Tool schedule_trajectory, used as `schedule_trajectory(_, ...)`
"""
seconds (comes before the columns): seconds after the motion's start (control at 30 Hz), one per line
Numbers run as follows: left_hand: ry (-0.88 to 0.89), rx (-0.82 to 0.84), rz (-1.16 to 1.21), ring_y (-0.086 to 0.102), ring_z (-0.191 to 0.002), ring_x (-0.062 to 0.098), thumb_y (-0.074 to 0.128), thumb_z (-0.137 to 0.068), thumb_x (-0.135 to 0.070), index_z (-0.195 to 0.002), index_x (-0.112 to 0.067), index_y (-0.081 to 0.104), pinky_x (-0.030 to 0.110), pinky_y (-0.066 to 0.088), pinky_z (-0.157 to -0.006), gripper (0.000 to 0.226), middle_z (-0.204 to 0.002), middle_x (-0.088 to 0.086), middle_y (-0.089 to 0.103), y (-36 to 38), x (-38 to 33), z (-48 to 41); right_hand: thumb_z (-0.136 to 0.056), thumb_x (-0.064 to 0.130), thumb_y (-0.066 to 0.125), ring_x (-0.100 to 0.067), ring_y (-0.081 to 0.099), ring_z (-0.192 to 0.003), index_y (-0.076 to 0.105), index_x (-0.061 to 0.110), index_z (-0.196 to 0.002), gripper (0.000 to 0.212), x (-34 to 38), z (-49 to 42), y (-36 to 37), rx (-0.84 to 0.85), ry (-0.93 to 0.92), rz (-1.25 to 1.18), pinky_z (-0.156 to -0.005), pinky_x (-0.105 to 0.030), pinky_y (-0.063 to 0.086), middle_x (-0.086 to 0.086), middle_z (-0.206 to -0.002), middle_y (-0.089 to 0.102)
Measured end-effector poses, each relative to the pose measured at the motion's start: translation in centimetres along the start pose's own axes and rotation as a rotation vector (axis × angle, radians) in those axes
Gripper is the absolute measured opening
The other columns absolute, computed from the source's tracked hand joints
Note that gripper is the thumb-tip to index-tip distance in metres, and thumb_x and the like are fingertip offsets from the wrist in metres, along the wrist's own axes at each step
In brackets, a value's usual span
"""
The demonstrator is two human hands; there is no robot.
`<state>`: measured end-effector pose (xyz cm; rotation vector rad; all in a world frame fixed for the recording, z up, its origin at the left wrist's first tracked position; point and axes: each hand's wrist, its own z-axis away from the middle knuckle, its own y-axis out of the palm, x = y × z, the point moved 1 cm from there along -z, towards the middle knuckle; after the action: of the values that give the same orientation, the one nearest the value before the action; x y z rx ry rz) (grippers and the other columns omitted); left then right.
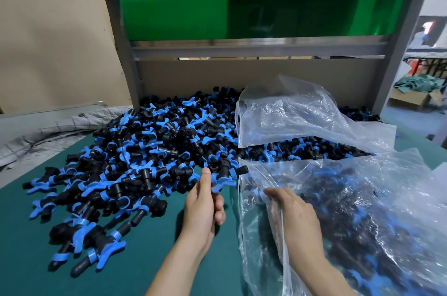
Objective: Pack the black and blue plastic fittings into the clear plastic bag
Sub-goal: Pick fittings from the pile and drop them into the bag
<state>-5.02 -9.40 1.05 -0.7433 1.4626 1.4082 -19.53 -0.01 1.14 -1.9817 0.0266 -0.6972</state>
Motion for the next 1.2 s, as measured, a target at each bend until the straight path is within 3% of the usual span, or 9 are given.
schedule_trajectory(0.13, 0.003, 0.018, -0.011, 0.027, -0.035, 0.012, 0.048, -0.095, -0.055, -0.101, -0.014, 0.057, 0.021, 0.025, -0.037, 0.042, -0.047, 0.000, 0.038, 0.08, 0.04, -0.01, -0.097, 0.002, 0.046, -0.016, 0.057, -0.103, 0.059, 0.034, -0.129, 0.048, -0.05, -0.06, 0.11, 0.006, -0.013, 0.000, -0.085, -0.028, 0.037, 0.016, -0.125, 0.063)
schedule_trajectory(0.33, 0.029, 0.017, -0.066, 0.029, -0.037, 0.013, 0.044, -0.100, -0.050, -0.089, -0.010, 0.046, 0.022, 0.027, -0.037, 0.041, -0.051, 0.001, 0.044, 0.09, 0.46, -0.51, -0.096, 0.002, 0.049, -0.015, 0.059, -0.106, 0.060, 0.033, -0.129, 0.046, -0.01, -0.02, 0.13, 0.005, -0.028, -0.007, -0.089, -0.029, 0.039, 0.016, -0.124, 0.063)
schedule_trajectory(0.63, 0.062, 0.061, -0.193, 0.032, -0.036, 0.015, 0.035, -0.103, -0.048, -0.081, -0.010, 0.044, 0.024, 0.027, -0.040, 0.045, -0.049, 0.003, 0.046, 0.05, 0.57, -0.22, -0.096, 0.006, 0.047, -0.016, 0.060, -0.106, 0.062, 0.032, -0.126, 0.043, 0.01, -0.06, 0.13, 0.002, -0.026, -0.023, -0.089, -0.030, 0.039, 0.014, -0.124, 0.064)
schedule_trajectory(0.97, 0.137, 0.105, -0.308, 0.041, -0.040, 0.013, 0.030, -0.106, -0.036, -0.084, -0.009, 0.045, 0.020, 0.034, -0.039, 0.038, -0.054, 0.004, 0.053, 0.78, 0.76, 0.29, -0.096, 0.007, 0.047, -0.016, 0.060, -0.107, 0.062, 0.033, -0.126, 0.042, -0.05, -0.04, 0.14, 0.009, -0.023, -0.002, -0.085, -0.028, 0.035, 0.015, -0.124, 0.063)
schedule_trajectory(1.2, 0.170, 0.171, -0.325, 0.047, -0.049, 0.010, 0.038, -0.106, -0.032, -0.096, -0.013, 0.052, 0.023, 0.036, -0.044, 0.026, -0.064, -0.008, 0.055, 0.53, 0.97, 0.28, -0.099, 0.005, 0.047, -0.017, 0.059, -0.104, 0.063, 0.032, -0.126, 0.042, -0.15, 0.01, 0.33, -0.017, -0.003, -0.037, -0.082, -0.027, 0.034, 0.015, -0.123, 0.064)
